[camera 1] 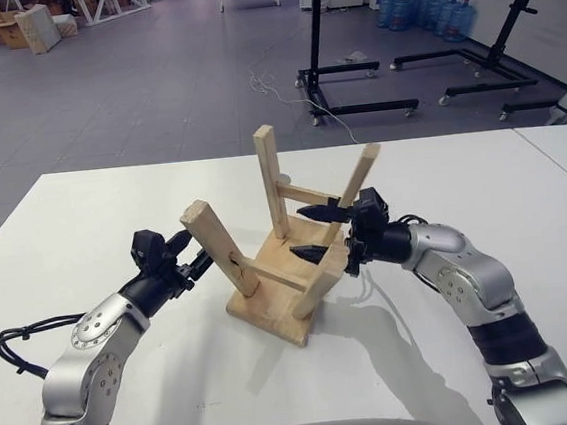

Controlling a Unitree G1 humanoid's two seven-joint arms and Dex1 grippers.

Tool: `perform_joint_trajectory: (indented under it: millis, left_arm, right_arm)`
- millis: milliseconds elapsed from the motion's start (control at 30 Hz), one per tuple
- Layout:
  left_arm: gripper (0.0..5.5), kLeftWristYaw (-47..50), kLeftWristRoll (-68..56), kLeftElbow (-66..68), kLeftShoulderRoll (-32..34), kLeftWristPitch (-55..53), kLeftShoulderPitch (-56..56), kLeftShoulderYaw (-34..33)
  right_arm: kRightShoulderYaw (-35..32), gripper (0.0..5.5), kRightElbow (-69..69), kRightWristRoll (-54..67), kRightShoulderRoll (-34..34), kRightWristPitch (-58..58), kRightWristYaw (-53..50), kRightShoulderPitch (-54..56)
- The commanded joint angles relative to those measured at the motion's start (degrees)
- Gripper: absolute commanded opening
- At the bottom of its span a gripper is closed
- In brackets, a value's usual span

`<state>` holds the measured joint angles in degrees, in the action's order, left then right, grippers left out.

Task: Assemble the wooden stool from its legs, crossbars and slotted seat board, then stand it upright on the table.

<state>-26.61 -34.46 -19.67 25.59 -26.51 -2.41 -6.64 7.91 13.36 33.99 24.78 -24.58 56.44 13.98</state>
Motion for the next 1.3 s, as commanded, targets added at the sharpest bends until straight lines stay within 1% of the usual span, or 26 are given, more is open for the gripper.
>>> perform_joint_trajectory:
  millis: [33,200,300,367,500,600,633,700,800,867,933,1000,1067,1100,1167,1233,1300]
  left_arm:
    - [3.45,5.22,4.42,6.15,-3.0,-0.56,5.95,0.94]
    - [3.45,10.46,9.16,12.49,-7.41,-0.71,12.65,2.73]
    - [3.45,12.36,11.06,14.51,-8.07,0.38,13.65,1.21]
    - [3.45,12.95,11.59,15.06,-6.82,1.59,12.89,-2.14]
    - [3.45,11.78,9.62,12.51,-3.96,4.1,9.1,-11.05]
    - [3.45,7.91,5.65,8.01,-2.83,5.86,4.12,-16.65]
    - [3.45,6.27,2.74,5.72,-3.12,6.09,2.31,-18.77]
    - [3.45,2.29,-3.8,1.21,-3.9,6.24,-0.84,-21.77]
    - [3.45,-3.65,-13.99,-5.47,-4.21,4.92,-6.25,-24.34]
    - [3.45,-10.05,-19.36,-11.78,-2.98,3.6,-12.28,-23.06]
    - [3.45,-14.86,-19.0,-15.16,-1.29,3.41,-17.54,-20.52]
    - [3.45,-17.6,-15.78,-16.0,0.39,3.83,-21.42,-18.35]
    - [3.45,-20.24,-12.59,-16.64,2.81,4.04,-25.59,-17.01]
    - [3.45,-21.43,-10.67,-16.4,4.25,4.14,-27.08,-16.14]
    - [3.45,-23.1,-6.2,-15.93,6.36,4.81,-29.73,-13.45]
    - [3.45,-23.57,-3.54,-15.1,7.55,4.47,-29.46,-10.08]
    - [3.45,-23.48,-2.3,-15.02,7.02,5.68,-28.16,-7.65]
  right_arm:
    - [3.88,4.29,5.99,-1.76,2.88,-2.0,1.23,-1.54]
    - [6.5,4.29,8.8,-4.38,2.35,-2.66,-1.29,1.33]
    - [5.34,4.29,9.39,-5.08,2.64,-2.11,-2.14,3.16]
    - [2.12,4.29,10.0,-3.8,4.13,-2.46,-2.08,4.08]
    - [-4.38,4.29,7.06,-1.31,5.57,-0.76,-0.68,7.79]
    - [-12.78,4.29,5.75,6.97,4.11,-2.08,-2.95,11.94]
    - [-16.79,4.29,3.99,10.91,3.65,-2.9,-4.63,13.54]
    - [-22.75,4.29,0.45,16.29,3.77,-4.24,-7.31,15.81]
    - [-29.29,4.29,-5.31,22.09,5.51,-6.28,-9.2,18.34]
    - [-30.75,4.29,-9.71,21.48,7.6,-6.31,-8.02,18.47]
    - [-29.38,4.29,-16.81,16.54,11.0,-4.65,-4.46,16.94]
    - [-25.67,4.29,-27.73,6.8,14.3,2.15,-1.17,15.26]
    - [-22.72,4.29,-35.96,-0.38,16.03,8.67,2.29,12.76]
    - [-22.41,4.29,-38.28,-1.91,16.15,10.57,3.58,11.76]
    - [-19.77,4.29,-42.79,-7.21,15.97,16.65,5.28,11.05]
    - [-14.57,4.29,-44.85,-14.47,16.41,24.35,7.58,8.64]
    - [-10.98,4.29,-45.62,-17.96,15.91,28.82,11.05,7.53]
